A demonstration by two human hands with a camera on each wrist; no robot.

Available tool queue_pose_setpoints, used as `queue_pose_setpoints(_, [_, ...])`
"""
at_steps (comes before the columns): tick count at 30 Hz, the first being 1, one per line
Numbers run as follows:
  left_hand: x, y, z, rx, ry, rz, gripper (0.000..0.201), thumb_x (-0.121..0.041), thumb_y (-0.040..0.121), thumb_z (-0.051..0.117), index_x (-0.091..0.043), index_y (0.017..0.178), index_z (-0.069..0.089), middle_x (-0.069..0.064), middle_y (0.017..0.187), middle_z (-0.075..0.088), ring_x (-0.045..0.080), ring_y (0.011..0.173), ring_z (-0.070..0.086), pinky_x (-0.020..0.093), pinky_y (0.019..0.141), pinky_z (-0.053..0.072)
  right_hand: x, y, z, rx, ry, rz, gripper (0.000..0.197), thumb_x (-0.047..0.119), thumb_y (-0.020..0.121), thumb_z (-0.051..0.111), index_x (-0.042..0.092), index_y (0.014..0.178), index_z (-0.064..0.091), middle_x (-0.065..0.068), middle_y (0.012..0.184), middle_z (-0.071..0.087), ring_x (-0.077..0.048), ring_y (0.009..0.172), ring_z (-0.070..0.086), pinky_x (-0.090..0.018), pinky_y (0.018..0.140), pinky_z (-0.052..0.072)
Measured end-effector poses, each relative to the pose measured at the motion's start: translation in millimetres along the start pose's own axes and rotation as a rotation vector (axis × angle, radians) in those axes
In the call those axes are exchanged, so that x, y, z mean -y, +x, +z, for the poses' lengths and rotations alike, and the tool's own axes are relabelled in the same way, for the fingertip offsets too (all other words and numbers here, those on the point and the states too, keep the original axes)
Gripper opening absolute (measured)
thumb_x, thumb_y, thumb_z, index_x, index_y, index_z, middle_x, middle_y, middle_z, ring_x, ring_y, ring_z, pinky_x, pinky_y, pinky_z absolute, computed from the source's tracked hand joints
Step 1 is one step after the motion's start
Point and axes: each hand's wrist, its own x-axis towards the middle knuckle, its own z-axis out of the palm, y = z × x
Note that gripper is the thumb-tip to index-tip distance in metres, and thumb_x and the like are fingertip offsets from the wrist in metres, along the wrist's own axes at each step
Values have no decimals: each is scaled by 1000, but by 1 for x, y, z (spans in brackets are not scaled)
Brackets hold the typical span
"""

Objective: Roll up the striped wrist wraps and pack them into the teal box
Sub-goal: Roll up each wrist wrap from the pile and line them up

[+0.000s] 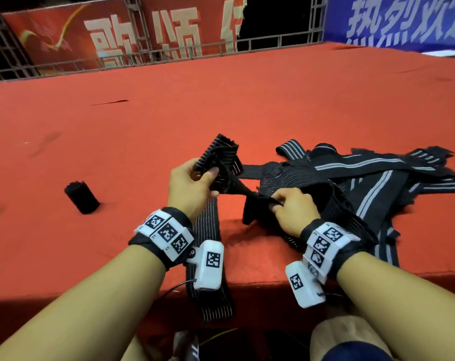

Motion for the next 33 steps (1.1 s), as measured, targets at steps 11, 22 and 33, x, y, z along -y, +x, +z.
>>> queue_pose_setpoints(11, [-5, 25, -24, -325, -41, 81, 14, -12, 92, 64, -23, 86, 70, -5, 74, 64, 4, 59, 59, 28, 58, 53, -24, 12, -34, -187, 140, 101, 26, 5, 86, 59, 23, 95, 76, -15, 105, 72, -36, 106, 63, -32, 93, 48])
queue_pose_setpoints(22, [-6, 1, -14, -3, 43, 34, 28, 5, 82, 74, -18, 98, 67, -1, 87, 67, 12, 76, 66, 27, 58, 57, -54, 55, -98, -612, 840, 345, 29, 35, 65, 67, 18, 88, 61, -9, 104, 64, -22, 99, 62, -47, 101, 53])
queue_pose_setpoints(33, [-23, -15, 0, 217, 65, 128, 40, -32, 81, 82, -21, 117, 68, -7, 104, 73, 5, 95, 69, 23, 81, 54, 31, 10, -40, -45, 630, -264, 65, 71, 83, 60, 8, 85, 76, -8, 92, 78, -25, 95, 73, -50, 95, 54])
